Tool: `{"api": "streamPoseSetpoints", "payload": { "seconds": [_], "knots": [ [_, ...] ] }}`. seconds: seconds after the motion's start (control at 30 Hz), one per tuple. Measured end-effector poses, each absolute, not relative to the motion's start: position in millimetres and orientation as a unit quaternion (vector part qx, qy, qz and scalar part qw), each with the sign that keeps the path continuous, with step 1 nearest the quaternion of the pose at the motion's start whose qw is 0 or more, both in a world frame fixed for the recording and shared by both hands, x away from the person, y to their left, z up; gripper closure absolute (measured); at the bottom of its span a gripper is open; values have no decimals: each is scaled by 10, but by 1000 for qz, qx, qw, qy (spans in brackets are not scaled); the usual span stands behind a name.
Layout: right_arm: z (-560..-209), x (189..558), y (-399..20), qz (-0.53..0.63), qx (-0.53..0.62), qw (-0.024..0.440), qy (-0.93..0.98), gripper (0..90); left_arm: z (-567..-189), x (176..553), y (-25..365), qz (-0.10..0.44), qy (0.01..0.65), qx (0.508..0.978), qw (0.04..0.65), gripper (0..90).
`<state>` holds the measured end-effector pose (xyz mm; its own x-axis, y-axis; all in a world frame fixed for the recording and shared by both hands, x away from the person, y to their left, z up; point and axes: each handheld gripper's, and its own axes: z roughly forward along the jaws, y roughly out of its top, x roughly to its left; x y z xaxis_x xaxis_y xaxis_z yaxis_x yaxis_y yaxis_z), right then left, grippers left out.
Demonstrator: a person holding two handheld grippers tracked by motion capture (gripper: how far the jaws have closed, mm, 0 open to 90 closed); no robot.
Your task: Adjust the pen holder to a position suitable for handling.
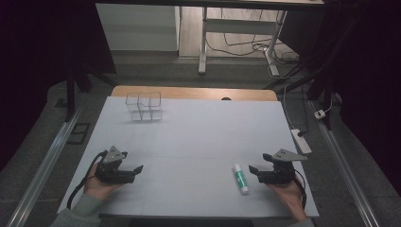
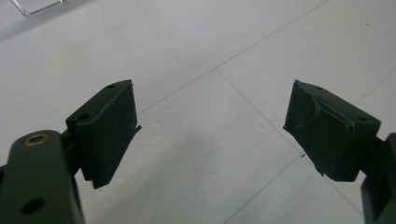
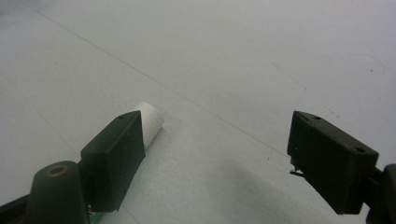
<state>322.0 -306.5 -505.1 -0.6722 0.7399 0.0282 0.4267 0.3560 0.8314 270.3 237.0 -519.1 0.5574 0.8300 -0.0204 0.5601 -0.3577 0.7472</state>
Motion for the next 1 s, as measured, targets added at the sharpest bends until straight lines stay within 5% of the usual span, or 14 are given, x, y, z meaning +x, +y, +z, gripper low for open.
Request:
{"api": "streamPoseSetpoints", "payload": {
  "seconds": [1.0],
  "knots": [
    [-5102,3249,-3054,424,368,172,809,193,-5158,2850,2422,178,449,794,369,193]
  ]
}}
